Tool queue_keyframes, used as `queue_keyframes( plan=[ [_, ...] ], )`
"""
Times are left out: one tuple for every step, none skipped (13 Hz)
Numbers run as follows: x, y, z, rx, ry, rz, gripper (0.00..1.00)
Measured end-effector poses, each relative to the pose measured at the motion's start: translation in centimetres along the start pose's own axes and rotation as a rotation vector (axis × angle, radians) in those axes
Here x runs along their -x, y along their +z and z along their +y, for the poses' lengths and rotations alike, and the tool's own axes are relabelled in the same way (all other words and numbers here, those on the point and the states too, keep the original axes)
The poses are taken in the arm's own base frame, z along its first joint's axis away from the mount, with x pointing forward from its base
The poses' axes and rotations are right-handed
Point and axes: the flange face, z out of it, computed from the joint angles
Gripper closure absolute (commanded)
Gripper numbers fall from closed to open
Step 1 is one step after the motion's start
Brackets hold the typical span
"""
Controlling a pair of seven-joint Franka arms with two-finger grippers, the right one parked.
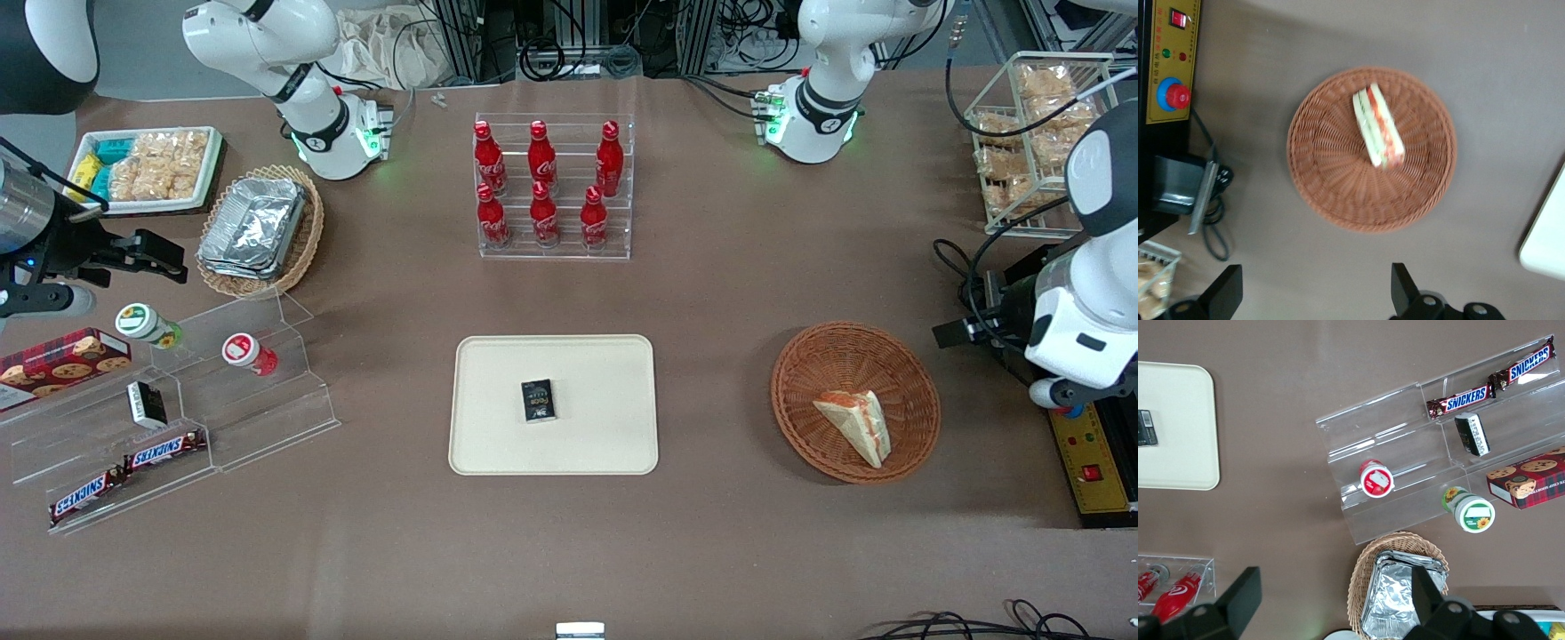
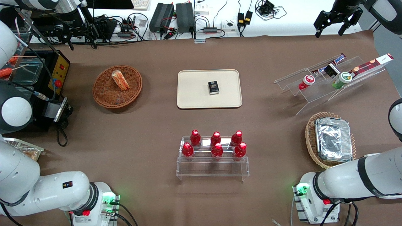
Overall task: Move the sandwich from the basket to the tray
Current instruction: 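Lower the left gripper over the basket and grasp the wrapped sandwich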
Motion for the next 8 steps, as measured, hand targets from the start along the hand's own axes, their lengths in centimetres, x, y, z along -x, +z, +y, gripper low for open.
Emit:
queue_keyframes(
  plan=[
    [-0.9, 1.4, 0.3, 0.015, -0.076, 0.017, 0.0],
    [-2.0, 3.2, 0.5, 0.03, -0.174, 0.026, 0.0],
    [-2.9, 5.0, 0.7, 0.041, -0.285, 0.023, 0.0],
    [-3.6, 6.9, 0.9, 0.044, -0.392, 0.008, 0.0],
    [-3.9, 8.5, 1.3, 0.04, -0.462, -0.012, 0.0],
    [-4.1, 10.1, 2.1, 0.036, -0.496, -0.028, 0.0],
    [-4.1, 11.5, 3.1, 0.038, -0.508, -0.036, 0.0],
    [-4.2, 13.0, 3.9, 0.047, -0.513, -0.032, 0.0]
  ],
)
